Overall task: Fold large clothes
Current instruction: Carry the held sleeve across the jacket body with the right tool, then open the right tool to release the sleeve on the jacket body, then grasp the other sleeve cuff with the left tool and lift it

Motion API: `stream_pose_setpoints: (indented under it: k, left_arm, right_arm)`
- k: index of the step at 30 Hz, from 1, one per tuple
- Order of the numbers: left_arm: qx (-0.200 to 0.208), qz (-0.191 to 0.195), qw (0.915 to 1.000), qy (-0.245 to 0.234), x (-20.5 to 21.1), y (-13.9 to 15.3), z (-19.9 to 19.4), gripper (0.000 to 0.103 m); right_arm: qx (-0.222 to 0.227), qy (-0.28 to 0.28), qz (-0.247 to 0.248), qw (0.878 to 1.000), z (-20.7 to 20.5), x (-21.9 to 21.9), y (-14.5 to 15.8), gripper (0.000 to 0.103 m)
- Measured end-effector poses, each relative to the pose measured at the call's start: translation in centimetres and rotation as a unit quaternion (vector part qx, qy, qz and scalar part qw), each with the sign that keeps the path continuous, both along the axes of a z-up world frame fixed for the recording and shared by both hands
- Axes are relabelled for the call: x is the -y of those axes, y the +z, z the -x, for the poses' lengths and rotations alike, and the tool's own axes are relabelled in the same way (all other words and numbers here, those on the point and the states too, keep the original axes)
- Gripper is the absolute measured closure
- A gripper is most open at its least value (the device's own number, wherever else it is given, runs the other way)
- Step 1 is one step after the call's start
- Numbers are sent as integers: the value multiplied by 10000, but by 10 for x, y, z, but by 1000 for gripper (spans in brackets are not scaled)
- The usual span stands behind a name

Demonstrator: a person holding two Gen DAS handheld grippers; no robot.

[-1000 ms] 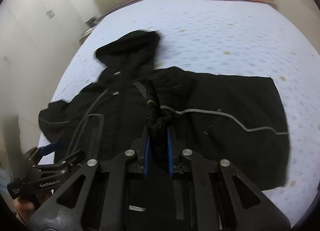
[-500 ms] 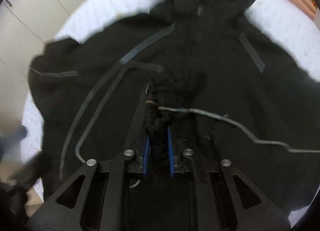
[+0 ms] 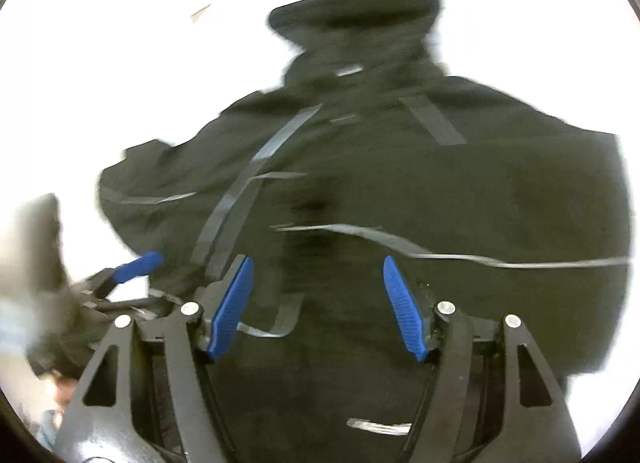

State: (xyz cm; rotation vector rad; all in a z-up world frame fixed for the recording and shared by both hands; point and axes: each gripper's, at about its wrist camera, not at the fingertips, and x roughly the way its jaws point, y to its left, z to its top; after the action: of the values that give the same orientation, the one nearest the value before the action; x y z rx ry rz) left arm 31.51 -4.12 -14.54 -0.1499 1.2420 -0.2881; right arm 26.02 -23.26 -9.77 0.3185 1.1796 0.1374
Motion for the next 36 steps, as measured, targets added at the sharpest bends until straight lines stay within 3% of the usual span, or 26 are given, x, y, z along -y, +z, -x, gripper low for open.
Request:
stream_pose_setpoints:
  k: [1, 4, 5, 7, 9, 11, 12, 15, 18, 21, 24, 26, 28, 32, 34, 36]
  left_arm:
    - [-53, 174, 9998, -122, 9, -3, -6, 5]
    - [-220, 656, 9968, -401, 27, -14, -17, 5]
    - [-328, 824, 9947, -520, 33, -19, -20, 5]
    - [-493, 1107, 9903, -686, 42, -29, -25, 5]
    - [-554, 1105, 9899, -697, 50, -39, -32, 7]
    - [-627, 1119, 9890, -741, 55, -45, -37, 21]
    - [-716, 1158, 9875, -791, 57, -49, -39, 34]
    - [-723, 1198, 9856, -953, 66, -51, -40, 45]
    - [-675, 1224, 9842, -1083, 72, -51, -39, 81]
    - [-442, 1174, 9861, -1087, 73, -44, -39, 84]
    - [-238, 1224, 9869, -1023, 64, -22, -38, 84]
    - [22, 1263, 9878, -910, 49, 0, -39, 84]
    - [290, 1205, 9894, -756, 29, 20, -41, 84]
    - [655, 989, 9923, -353, -21, 45, -43, 84]
    - [765, 701, 9945, -110, -51, 48, -41, 84]
    - [624, 602, 9962, 76, -76, 38, -39, 84]
  right_arm:
    - [-72, -231, 288, 9993, 3, 13, -6, 44]
    - [-457, -642, 845, 9933, 6, 45, -41, 83]
    - [-535, -718, 950, 9914, 6, 51, -51, 91]
    - [-823, -784, 966, 9888, 5, 56, -79, 95]
    - [-993, -827, 742, 9888, 3, 57, -99, 95]
    - [-954, -832, 771, 9890, 0, 55, -99, 95]
    - [-952, -840, 778, 9888, 0, 54, -99, 95]
    - [-914, -858, 755, 9892, 5, 54, -98, 95]
    - [-937, -868, 679, 9895, 16, 60, -91, 94]
    - [-946, -790, 681, 9900, 12, 66, -85, 93]
    - [-931, -740, 586, 9912, 12, 65, -72, 83]
    - [-822, -677, 464, 9932, 16, 62, -59, 67]
    - [-621, -590, 445, 9953, 19, 54, -41, 57]
    - [-296, -476, 424, 9975, 23, 42, -17, 56]
    - [-233, -529, 502, 9971, 23, 42, -12, 56]
    - [-228, -566, 651, 9960, 27, 47, -15, 56]
